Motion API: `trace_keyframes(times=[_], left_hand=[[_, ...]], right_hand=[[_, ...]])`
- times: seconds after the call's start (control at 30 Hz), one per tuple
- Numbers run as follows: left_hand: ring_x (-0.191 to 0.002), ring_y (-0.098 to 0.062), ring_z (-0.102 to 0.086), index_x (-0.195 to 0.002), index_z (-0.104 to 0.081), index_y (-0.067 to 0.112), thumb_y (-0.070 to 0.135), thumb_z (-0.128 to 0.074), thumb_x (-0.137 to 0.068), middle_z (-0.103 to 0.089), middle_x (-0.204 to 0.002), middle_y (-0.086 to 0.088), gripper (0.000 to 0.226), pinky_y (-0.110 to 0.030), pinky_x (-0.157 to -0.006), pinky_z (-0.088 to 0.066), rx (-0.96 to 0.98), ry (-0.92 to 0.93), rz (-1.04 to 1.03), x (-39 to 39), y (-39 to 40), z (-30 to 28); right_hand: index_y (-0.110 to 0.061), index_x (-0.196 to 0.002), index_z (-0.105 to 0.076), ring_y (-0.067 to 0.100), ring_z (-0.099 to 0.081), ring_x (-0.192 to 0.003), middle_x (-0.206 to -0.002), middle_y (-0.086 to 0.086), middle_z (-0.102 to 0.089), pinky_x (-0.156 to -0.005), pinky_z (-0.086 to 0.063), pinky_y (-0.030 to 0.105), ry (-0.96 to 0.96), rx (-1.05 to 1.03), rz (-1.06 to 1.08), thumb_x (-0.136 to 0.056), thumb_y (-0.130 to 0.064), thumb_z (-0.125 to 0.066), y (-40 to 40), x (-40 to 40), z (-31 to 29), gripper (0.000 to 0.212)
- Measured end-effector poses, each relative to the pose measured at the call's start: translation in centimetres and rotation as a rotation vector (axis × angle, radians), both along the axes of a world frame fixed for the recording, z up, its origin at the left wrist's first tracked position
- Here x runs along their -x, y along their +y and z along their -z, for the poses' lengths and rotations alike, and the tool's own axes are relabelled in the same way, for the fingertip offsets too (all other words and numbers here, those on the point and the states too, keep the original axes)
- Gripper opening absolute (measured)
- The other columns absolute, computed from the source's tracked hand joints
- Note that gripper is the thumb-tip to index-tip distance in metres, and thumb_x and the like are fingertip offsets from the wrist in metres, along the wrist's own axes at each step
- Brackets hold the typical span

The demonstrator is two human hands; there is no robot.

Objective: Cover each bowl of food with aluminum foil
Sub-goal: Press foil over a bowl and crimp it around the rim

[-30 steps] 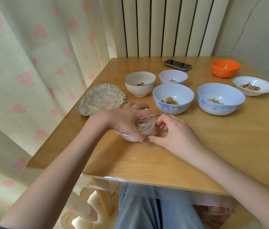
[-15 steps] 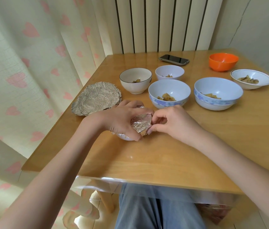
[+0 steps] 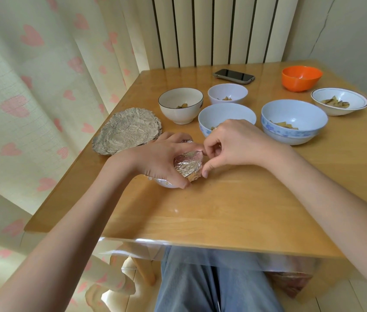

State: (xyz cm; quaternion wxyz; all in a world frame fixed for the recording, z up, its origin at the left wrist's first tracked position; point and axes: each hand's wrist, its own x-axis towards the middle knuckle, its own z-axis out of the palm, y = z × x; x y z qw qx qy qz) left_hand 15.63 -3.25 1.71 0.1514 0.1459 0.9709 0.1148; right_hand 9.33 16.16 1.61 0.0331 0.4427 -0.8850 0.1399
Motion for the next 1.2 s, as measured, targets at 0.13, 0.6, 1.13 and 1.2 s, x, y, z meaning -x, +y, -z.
trace_keyframes(times=[0.13,0.6,1.13,1.2], left_hand=[[-0.124,-0.002,-0.017,-0.128,-0.033,0.064,0.067,-0.058,-0.046,-0.025,-0.140,0.018,0.087,-0.035,-0.110,-0.024,0.012,-0.001,0.001,0.0,0.1,0.0],[-0.117,-0.002,-0.019,-0.125,-0.036,0.061,0.067,-0.055,-0.044,-0.027,-0.128,0.022,0.084,-0.042,-0.111,-0.027,-0.025,-0.007,-0.016,-0.1,0.2,-0.1],[-0.123,-0.002,-0.020,-0.103,-0.033,0.076,0.064,-0.058,-0.044,-0.030,-0.131,0.023,0.066,-0.041,-0.111,-0.027,-0.062,-0.021,-0.007,-0.2,0.5,-0.2],[-0.120,0.000,-0.020,-0.112,-0.037,0.070,0.064,-0.057,-0.042,-0.029,-0.129,0.023,0.073,-0.040,-0.111,-0.027,-0.055,-0.012,-0.013,-0.2,0.5,-0.2]], right_hand=[[-0.025,-0.062,-0.064,0.005,-0.052,-0.064,-0.053,-0.014,-0.054,-0.053,-0.032,0.024,-0.052,0.085,0.018,-0.056,-0.064,-0.074,0.3,-0.1,0.1,0.040],[-0.035,-0.088,-0.061,0.004,-0.048,-0.073,-0.063,-0.016,-0.047,-0.053,-0.026,0.019,0.114,-0.007,0.055,-0.070,-0.069,-0.062,1.8,-2.2,1.5,0.039],[-0.031,-0.070,-0.048,0.023,-0.058,-0.090,-0.079,-0.003,-0.059,-0.060,-0.025,0.029,0.238,-0.055,0.047,-0.083,-0.044,-0.061,-0.2,-1.3,1.0,0.022],[-0.031,-0.070,-0.049,0.024,-0.058,-0.091,-0.083,-0.001,-0.064,-0.059,-0.025,0.030,0.259,-0.063,0.041,-0.082,-0.044,-0.060,-0.4,-1.0,0.9,0.022]])
